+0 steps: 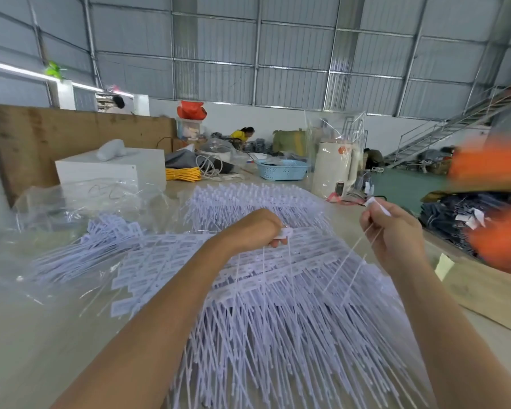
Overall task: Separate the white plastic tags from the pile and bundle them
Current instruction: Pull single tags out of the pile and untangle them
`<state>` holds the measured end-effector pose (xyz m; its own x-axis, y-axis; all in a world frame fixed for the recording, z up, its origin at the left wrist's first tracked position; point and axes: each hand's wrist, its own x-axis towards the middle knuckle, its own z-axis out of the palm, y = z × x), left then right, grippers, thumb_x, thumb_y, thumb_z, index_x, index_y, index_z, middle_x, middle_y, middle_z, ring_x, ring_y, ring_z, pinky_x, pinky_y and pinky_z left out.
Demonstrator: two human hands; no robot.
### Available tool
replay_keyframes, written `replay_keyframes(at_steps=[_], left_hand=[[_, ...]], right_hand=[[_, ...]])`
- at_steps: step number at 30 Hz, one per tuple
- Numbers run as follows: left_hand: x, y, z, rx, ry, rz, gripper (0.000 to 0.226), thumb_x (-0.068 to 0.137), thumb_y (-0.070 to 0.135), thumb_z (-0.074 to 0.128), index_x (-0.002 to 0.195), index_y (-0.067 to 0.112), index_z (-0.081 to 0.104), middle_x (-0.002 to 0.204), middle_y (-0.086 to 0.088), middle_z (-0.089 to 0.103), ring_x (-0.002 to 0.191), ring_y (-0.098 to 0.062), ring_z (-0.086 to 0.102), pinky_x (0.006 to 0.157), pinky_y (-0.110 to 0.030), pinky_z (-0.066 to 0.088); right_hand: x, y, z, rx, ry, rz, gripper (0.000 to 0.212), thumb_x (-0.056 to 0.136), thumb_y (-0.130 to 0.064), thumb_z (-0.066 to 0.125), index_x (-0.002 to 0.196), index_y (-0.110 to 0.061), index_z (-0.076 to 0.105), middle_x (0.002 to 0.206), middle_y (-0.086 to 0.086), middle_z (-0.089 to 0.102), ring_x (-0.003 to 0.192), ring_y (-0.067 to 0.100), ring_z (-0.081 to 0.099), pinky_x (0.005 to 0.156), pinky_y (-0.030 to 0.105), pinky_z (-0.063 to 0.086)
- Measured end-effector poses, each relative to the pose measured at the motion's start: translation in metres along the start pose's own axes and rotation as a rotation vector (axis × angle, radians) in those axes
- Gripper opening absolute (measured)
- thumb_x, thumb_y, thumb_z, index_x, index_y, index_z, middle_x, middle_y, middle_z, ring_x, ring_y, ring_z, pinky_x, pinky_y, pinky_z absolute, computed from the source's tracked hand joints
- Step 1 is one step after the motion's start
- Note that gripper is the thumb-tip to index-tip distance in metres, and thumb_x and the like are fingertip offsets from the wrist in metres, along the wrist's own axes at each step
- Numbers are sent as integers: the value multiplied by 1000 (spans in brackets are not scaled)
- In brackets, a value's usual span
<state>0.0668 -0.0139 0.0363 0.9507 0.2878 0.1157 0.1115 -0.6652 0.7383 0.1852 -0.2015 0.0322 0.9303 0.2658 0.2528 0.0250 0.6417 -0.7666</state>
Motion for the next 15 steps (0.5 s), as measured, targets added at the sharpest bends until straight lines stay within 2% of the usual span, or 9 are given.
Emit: replay_keyframes(at_steps=[1, 3, 5, 8, 10, 12, 13, 15], left_hand=[[0, -1, -2, 39, -9, 1, 26, 89, 0, 47, 73, 12, 64, 77, -3, 61, 70, -13, 55, 62, -19, 41], [1, -5, -4, 111, -19, 8, 15, 88, 1, 55, 88, 12, 66, 94, -6, 60, 86, -19, 56, 74, -27, 44], [2, -11, -3, 163, -10, 15, 14, 90, 5, 57, 99, 12, 64, 102, -7, 59, 89, -20, 56, 74, -30, 43], [4, -18, 2, 219, 45, 32, 11, 87, 13, 64, 98, 13, 65, 97, -3, 61, 86, -18, 58, 68, -26, 42], [6, -20, 4, 240, 82, 37, 19, 83, 26, 72, 95, 11, 69, 87, -2, 62, 78, -16, 58, 59, -24, 40], [7, -22, 5, 236, 127, 49, 28, 79, 33, 75, 90, 7, 70, 77, -2, 60, 70, -14, 55, 52, -22, 36], [7, -23, 6, 242, 157, 66, 30, 78, 33, 76, 88, 5, 70, 74, -1, 57, 69, -14, 53, 51, -22, 35], [9, -23, 7, 276, 215, 112, 28, 79, 27, 75, 88, 2, 68, 77, -1, 51, 73, -15, 51, 55, -24, 36]], right_hand=[[-1, 1, 2, 8, -15, 32, 9, 91, 6, 50, 92, 4, 58, 78, 7, 53, 51, 6, 54, 56, 13, 51], [-5, 4, 5, -29, -72, 118, 10, 91, 5, 50, 87, 1, 58, 75, 6, 54, 49, 6, 55, 53, 14, 50], [-11, 14, 12, -188, -174, 206, 12, 91, 4, 49, 84, 0, 57, 69, 8, 56, 50, 9, 57, 50, 15, 50], [-20, 38, 29, -418, -296, 264, 11, 88, 4, 55, 79, -1, 60, 66, 11, 59, 56, 16, 59, 50, 22, 52], [-21, 52, 38, -638, -349, 206, 15, 89, -2, 58, 74, -5, 61, 62, 14, 57, 47, 17, 53, 41, 22, 41], [-19, 61, 47, -783, -379, 190, 17, 89, -7, 60, 72, -7, 60, 62, 18, 58, 46, 21, 50, 38, 18, 31], [-17, 64, 51, -799, -378, 208, 16, 89, -7, 60, 73, -6, 60, 65, 19, 61, 49, 23, 54, 38, 18, 32], [-13, 67, 59, -726, -368, 267, 13, 87, -1, 61, 75, -2, 57, 70, 20, 63, 54, 22, 64, 41, 23, 46]])
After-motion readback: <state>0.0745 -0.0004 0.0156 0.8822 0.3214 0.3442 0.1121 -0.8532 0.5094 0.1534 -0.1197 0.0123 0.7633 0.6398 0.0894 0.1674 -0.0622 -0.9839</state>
